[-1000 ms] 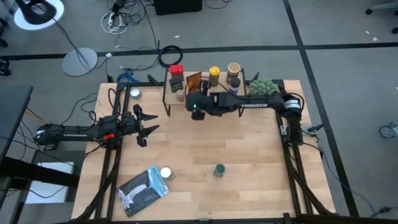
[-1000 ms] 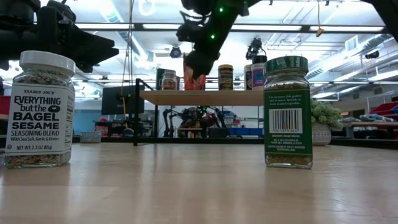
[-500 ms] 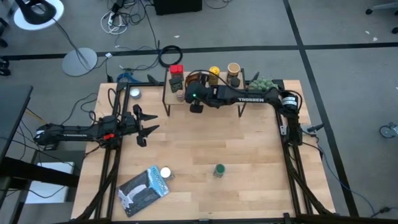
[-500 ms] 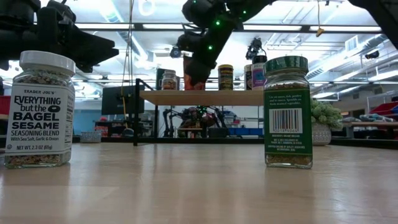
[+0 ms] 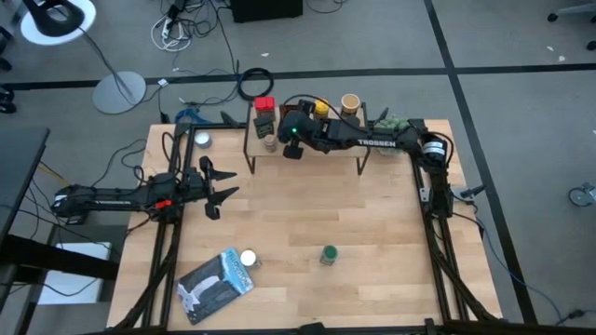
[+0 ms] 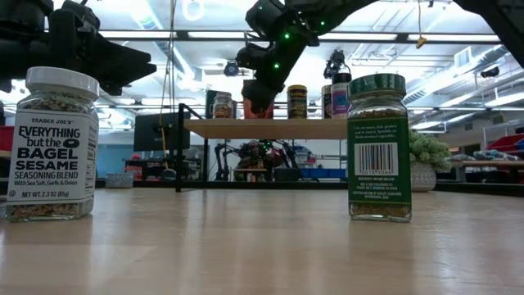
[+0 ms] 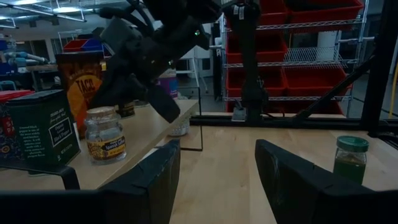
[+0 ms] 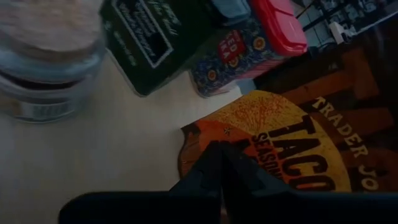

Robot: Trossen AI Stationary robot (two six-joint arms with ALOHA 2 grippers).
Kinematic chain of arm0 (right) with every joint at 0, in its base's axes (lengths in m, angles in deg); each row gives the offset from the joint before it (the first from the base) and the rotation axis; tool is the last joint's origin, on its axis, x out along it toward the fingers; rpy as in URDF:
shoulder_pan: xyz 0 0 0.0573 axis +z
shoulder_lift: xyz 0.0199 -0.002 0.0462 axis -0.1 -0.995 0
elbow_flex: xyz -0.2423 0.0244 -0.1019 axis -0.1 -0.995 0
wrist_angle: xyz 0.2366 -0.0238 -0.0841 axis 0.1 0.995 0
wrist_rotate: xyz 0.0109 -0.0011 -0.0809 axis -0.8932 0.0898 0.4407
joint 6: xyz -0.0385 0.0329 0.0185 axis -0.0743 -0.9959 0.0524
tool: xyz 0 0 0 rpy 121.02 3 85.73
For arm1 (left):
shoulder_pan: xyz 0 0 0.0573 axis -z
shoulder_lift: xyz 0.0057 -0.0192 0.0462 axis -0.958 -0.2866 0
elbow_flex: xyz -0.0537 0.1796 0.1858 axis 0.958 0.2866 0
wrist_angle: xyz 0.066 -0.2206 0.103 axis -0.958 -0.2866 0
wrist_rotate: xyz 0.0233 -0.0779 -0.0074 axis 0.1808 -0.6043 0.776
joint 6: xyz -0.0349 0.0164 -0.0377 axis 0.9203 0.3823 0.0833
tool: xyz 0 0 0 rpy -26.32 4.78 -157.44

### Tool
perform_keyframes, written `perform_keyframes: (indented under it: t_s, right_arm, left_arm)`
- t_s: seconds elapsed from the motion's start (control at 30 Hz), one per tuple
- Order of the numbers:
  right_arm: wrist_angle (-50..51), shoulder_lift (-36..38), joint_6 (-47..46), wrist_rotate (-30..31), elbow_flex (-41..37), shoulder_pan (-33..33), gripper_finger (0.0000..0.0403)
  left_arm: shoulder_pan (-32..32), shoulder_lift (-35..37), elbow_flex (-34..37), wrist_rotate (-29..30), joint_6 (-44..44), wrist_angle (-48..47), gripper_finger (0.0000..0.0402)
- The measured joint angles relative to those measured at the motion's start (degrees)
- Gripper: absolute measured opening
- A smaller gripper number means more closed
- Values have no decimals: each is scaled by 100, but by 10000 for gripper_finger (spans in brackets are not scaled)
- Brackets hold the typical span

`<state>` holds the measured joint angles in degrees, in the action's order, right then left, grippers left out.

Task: Shelf spices
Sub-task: Adjust the orange seasoning bag, then put the white seasoning bottle on the shelf

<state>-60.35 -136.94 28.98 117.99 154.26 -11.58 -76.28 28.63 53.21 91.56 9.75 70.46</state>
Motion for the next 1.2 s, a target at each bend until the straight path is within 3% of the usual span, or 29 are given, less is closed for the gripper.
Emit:
perform_keyframes:
  t_s: [0.37, 0.63, 0.73, 0.9, 1.03, 1.2]
  right_arm:
    - [137, 0, -123, -240, 2, 25, 0]
    - [278, 229, -242, 248, 2, 616, 0]
    - [705, 513, -698, 188, 4, 872, 0]
    - [1900, 1085, -1717, -412, -30, 1185, 0]
    - [2130, 1715, -2242, -330, -731, 1593, 0]
    - [1554, 2791, -3278, 90, -2296, 2296, 0]
  left_arm:
    - [0, 0, 0, 24, 0, 2, 214]
    - [-1, 0, 0, 28, 0, 0, 214]
    - [0, 0, 0, 28, 0, -9, 214]
    - [-1, 0, 0, 31, 0, -20, 214]
    - [-2, 0, 0, 31, 0, -20, 214]
    - [-2, 0, 0, 31, 0, -20, 214]
